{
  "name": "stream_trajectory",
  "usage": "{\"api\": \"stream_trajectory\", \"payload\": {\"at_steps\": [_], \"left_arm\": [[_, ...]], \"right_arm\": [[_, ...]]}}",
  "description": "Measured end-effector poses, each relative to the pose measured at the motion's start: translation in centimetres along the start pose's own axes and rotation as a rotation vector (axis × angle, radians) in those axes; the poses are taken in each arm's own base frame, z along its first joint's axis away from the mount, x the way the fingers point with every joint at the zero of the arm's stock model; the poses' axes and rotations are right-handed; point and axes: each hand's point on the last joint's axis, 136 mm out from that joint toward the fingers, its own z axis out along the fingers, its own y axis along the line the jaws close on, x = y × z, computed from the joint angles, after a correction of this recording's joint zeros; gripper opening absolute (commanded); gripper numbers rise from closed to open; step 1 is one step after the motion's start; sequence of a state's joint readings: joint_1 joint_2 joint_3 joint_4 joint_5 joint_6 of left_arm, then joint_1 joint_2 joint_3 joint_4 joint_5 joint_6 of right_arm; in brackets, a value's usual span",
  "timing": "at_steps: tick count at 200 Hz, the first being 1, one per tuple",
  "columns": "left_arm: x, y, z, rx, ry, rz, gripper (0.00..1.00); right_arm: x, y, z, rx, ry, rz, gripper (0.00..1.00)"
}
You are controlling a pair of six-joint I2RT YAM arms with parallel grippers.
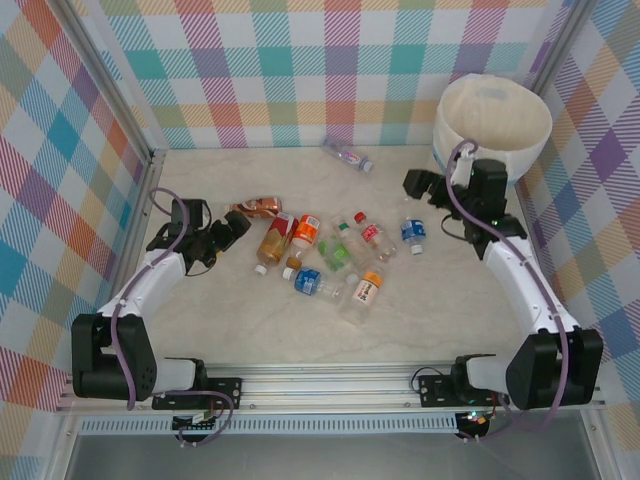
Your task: Put the plastic bottles in the bin
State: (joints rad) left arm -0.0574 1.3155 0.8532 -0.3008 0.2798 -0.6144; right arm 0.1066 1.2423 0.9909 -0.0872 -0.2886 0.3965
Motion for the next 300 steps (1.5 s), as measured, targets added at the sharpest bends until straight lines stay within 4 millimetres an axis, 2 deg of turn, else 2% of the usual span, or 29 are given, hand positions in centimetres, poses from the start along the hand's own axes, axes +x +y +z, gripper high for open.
{"api": "stream_trajectory", "payload": {"at_steps": [16,37,59,80,112,153,175,199,221,255,300], "left_arm": [[0.9,-1.2,0.5,0.049,0.034,0.047,1.0],[3.0,-2.2,2.0,0.063,0.093,0.138,1.0],[6.1,-2.3,4.1,0.027,0.171,0.255,1.0],[7.4,-1.6,5.3,-0.036,0.187,0.348,1.0],[6.8,-1.1,6.4,-0.105,0.159,0.441,0.99],[5.5,-2.2,8.0,-0.12,0.155,0.52,0.9],[5.8,-2.1,8.5,-0.127,0.175,0.544,0.9],[6.6,-1.5,9.2,-0.142,0.213,0.559,0.85],[7.2,-0.9,9.7,-0.164,0.244,0.573,0.75],[7.2,-1.2,9.6,-0.175,0.242,0.591,0.64],[7.3,-1.3,9.5,-0.174,0.248,0.588,0.6]], "right_arm": [[3.6,0.6,0.7,-0.064,0.058,0.038,1.0],[6.1,1.3,1.2,-0.124,0.095,0.073,1.0],[5.7,2.1,1.2,-0.164,0.085,0.083,1.0],[4.8,2.9,1.1,-0.189,0.071,0.075,1.0],[3.7,3.6,1.0,-0.209,0.046,0.06,1.0],[3.9,3.7,1.1,-0.213,0.048,0.07,1.0],[4.2,3.4,1.2,-0.197,0.051,0.084,1.0],[4.2,3.1,1.3,-0.18,0.05,0.09,1.0],[4.4,3.0,1.5,-0.176,0.055,0.096,1.0],[4.9,2.7,2.0,-0.17,0.075,0.11,0.99],[5.6,2.7,2.4,-0.16,0.095,0.127,1.0]]}}
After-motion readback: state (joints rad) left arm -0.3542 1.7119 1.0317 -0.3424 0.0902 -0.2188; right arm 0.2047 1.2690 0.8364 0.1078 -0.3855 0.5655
